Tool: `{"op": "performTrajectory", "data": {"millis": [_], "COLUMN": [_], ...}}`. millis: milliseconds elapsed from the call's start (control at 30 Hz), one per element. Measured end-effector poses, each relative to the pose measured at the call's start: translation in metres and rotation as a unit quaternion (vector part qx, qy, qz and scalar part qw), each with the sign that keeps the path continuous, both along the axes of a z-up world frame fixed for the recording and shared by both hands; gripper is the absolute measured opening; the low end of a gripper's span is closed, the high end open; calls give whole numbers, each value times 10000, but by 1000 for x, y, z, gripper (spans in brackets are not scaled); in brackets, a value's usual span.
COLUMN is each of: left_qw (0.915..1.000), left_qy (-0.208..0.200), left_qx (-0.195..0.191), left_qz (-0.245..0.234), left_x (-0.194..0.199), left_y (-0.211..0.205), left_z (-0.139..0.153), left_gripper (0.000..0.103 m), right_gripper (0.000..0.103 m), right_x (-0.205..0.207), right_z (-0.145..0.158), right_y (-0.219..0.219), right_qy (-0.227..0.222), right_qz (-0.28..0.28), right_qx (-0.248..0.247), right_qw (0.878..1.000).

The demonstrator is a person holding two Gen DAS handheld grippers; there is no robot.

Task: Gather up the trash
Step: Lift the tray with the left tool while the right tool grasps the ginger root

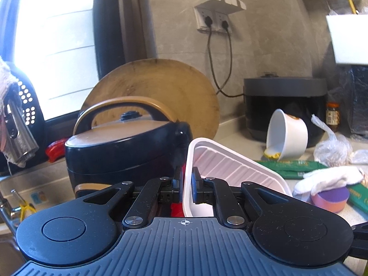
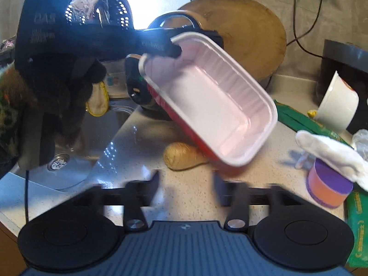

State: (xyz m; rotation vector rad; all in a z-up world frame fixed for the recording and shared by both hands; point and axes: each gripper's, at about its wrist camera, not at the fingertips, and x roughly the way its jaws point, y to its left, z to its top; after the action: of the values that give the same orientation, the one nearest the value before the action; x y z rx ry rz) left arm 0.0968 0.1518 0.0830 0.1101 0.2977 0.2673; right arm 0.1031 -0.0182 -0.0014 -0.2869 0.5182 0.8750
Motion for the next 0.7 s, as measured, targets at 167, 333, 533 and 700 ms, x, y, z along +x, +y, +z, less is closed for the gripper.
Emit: {"op": "performTrajectory", "data": {"millis": [167,333,533,700], "left_qw": [9998,9995,9995,9995], "left_qy": [-169,-317,-308,-265], "left_qx": [-53,-68,-104,-139], "left_qz": [17,47,23,70], "left_x": [1,2,4,5], "left_y": [1,0,2,3], "left_z": [4,7,7,5], "left_gripper": [11,11,11,11], "right_gripper": [68,78,73,59], "right_x": [9,38,55,37], "right_z": [2,-8,-10,-9], "right_y": [15,45,60,57], "right_qy": [250,616,953,422], "right_qz": [-24,-339,-505,-385], "right_qx": [120,-95,-291,-544], "right_qw": [9996,9975,9937,9969]}}
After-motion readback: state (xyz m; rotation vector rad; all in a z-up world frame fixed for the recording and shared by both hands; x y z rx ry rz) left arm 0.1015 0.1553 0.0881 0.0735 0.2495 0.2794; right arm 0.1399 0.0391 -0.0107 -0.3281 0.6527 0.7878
